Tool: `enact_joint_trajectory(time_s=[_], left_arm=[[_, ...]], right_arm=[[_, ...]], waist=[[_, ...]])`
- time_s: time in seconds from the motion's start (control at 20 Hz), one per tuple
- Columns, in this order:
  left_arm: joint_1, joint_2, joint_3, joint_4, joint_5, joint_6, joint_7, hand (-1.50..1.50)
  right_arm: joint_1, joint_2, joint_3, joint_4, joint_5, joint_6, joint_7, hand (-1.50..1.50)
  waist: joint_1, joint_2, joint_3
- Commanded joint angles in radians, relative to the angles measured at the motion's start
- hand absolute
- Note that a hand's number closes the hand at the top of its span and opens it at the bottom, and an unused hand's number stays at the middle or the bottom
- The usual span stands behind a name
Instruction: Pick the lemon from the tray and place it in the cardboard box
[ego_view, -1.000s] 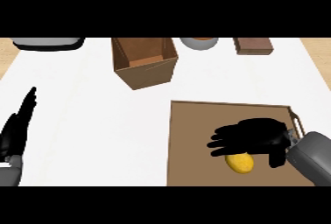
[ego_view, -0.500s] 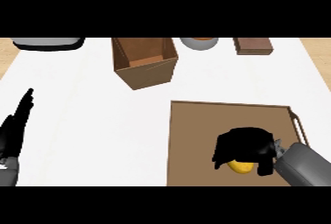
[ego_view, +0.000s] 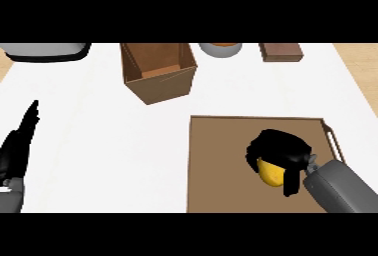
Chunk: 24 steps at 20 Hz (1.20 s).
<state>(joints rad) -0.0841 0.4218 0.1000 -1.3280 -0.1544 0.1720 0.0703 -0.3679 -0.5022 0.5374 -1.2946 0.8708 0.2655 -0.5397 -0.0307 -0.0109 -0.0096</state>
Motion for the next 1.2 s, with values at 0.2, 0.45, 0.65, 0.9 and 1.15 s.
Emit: enact_joint_trajectory(time_s=[0.2, 0.45, 0.65, 0.9, 1.15], left_arm=[[0.036, 0.031, 0.05, 0.007, 0.01, 0.015, 0.015, 0.0], [0.052, 0.007, 0.029, -0.002, 0.008, 0.011, -0.006, 0.0], [0.053, 0.02, 0.016, -0.029, 0.005, -0.016, -0.009, 0.0], [-0.006, -0.014, -0.011, -0.002, -0.019, 0.001, -0.008, 0.0], [0.038, 0.007, 0.004, -0.083, 0.006, -0.053, 0.021, 0.0]], right_arm=[[0.09, 0.147, -0.327, 0.067, -0.035, -0.158, 0.643, 1.5], [0.071, 0.242, -0.345, -0.085, 0.124, -0.288, 1.018, 1.5], [0.012, 0.348, -0.265, -0.252, 0.311, -0.343, 1.259, 1.5], [-0.159, 0.468, -0.121, -0.362, 0.498, -0.215, 1.432, 1.5], [-0.367, 0.5, -0.09, -0.247, 0.376, -0.163, 1.539, 1.5]], waist=[[-0.089, -0.023, 0.004], [-0.048, -0.021, 0.002], [-0.003, -0.012, 0.005], [0.026, 0.005, 0.008], [0.056, 0.01, 0.01]])
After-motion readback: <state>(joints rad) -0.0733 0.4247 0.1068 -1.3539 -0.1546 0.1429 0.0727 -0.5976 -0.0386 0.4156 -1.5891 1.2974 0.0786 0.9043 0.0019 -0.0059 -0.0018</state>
